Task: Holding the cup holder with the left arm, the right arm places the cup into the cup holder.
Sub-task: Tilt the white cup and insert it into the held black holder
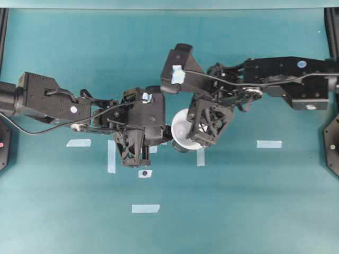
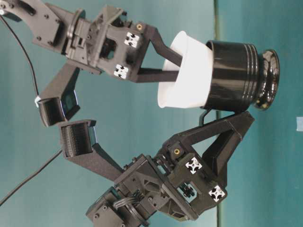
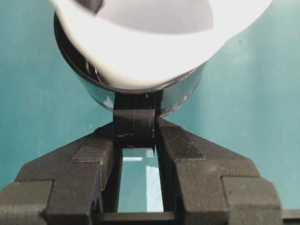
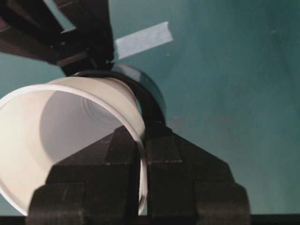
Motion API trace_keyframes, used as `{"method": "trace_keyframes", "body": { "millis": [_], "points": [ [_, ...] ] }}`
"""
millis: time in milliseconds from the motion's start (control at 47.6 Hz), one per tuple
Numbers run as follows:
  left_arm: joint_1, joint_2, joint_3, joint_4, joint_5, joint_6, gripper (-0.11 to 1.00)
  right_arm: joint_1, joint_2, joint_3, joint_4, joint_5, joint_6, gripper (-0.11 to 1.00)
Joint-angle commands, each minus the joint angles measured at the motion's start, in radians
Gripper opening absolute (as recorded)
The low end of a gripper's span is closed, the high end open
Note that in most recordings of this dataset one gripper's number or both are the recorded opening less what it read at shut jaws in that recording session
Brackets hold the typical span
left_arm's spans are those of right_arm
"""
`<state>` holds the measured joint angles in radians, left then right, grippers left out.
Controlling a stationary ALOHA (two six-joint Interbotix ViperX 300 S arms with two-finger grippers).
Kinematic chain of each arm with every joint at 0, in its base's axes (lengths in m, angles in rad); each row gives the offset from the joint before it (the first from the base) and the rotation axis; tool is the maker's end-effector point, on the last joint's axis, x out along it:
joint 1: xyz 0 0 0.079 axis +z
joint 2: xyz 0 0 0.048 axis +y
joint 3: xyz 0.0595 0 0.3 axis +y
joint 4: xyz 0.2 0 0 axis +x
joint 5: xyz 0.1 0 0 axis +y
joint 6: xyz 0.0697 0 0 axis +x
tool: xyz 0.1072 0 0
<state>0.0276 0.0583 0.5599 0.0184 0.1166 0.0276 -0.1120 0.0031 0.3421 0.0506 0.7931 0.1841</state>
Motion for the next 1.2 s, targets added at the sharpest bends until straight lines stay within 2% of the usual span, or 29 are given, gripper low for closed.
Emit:
{"method": "trace_keyframes", "body": {
  "millis": [0,483,652,799,1030,1093,1177],
  "points": [
    [-0.002,-0.015,-0.015,0.002,-0.012,-0.002,0.25,0.003,-0.017,-0.029,-0.008,0.003,-0.003,0.04],
    [-0.002,-0.006,-0.011,0.002,-0.025,-0.002,0.25,-0.003,-0.014,-0.031,-0.009,0.014,-0.005,0.04],
    [-0.002,-0.008,-0.011,0.002,-0.026,-0.002,0.25,-0.003,-0.014,-0.031,-0.008,0.015,-0.005,0.10],
    [-0.002,-0.008,-0.011,0.002,-0.028,-0.002,0.25,-0.003,-0.014,-0.029,-0.008,0.014,-0.002,0.30],
    [-0.002,-0.011,-0.011,0.002,-0.028,0.005,0.25,-0.003,-0.014,-0.031,-0.008,0.015,0.003,0.81],
    [-0.002,-0.011,-0.011,0.002,-0.028,0.006,0.25,-0.002,-0.015,-0.031,-0.008,0.015,0.003,0.86],
    [-0.002,-0.011,-0.011,0.002,-0.028,0.006,0.25,-0.002,-0.018,-0.032,-0.008,0.015,0.003,0.86]
  ]
}}
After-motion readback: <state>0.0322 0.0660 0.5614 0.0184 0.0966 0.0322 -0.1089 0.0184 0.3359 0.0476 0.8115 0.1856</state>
